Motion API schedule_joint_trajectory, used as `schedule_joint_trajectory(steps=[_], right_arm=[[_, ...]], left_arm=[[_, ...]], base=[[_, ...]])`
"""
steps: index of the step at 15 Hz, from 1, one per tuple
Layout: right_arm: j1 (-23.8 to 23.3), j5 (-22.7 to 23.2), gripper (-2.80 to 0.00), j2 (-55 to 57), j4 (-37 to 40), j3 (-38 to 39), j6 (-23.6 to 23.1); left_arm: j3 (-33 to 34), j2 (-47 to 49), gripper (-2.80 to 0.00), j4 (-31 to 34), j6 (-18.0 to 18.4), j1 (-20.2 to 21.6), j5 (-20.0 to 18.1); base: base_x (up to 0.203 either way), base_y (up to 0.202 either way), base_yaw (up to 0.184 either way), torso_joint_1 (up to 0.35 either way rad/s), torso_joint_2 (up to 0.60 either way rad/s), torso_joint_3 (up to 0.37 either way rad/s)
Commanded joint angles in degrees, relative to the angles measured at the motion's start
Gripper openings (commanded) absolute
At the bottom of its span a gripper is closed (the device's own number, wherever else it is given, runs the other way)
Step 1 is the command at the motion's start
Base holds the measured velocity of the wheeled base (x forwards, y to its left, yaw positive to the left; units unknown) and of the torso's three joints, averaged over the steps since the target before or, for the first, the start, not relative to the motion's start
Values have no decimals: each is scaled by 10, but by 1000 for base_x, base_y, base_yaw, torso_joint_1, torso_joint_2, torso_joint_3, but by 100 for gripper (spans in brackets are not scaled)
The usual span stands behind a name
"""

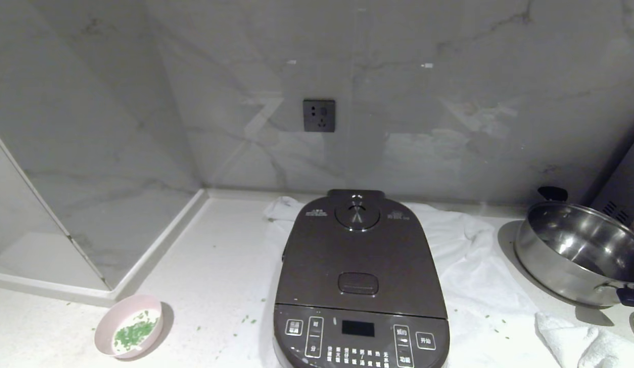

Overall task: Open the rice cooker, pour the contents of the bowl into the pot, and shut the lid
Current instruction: Open the rice cooker

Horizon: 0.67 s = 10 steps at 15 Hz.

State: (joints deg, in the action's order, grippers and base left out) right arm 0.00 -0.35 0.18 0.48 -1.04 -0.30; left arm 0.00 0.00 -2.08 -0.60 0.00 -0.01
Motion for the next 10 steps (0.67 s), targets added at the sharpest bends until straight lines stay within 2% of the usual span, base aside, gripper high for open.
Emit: schedule_joint_trajectory(steps=[1, 3, 7, 10], right_arm=[[0, 5, -280, 44, 9, -73, 2], [0, 32, -280, 152, 12, -158, 21], [0, 138, -280, 348, 3, -301, 42], [23, 180, -280, 489, 3, -358, 51]], left_arm=[[9, -1, -280, 0, 0, 0, 0], [9, -1, -280, 0, 0, 0, 0], [9, -1, -280, 0, 0, 0, 0], [8, -1, -280, 0, 0, 1, 0]], base=[[0, 0, 0, 0, 0, 0], [0, 0, 0, 0, 0, 0], [0, 0, 0, 0, 0, 0], [0, 0, 0, 0, 0, 0]])
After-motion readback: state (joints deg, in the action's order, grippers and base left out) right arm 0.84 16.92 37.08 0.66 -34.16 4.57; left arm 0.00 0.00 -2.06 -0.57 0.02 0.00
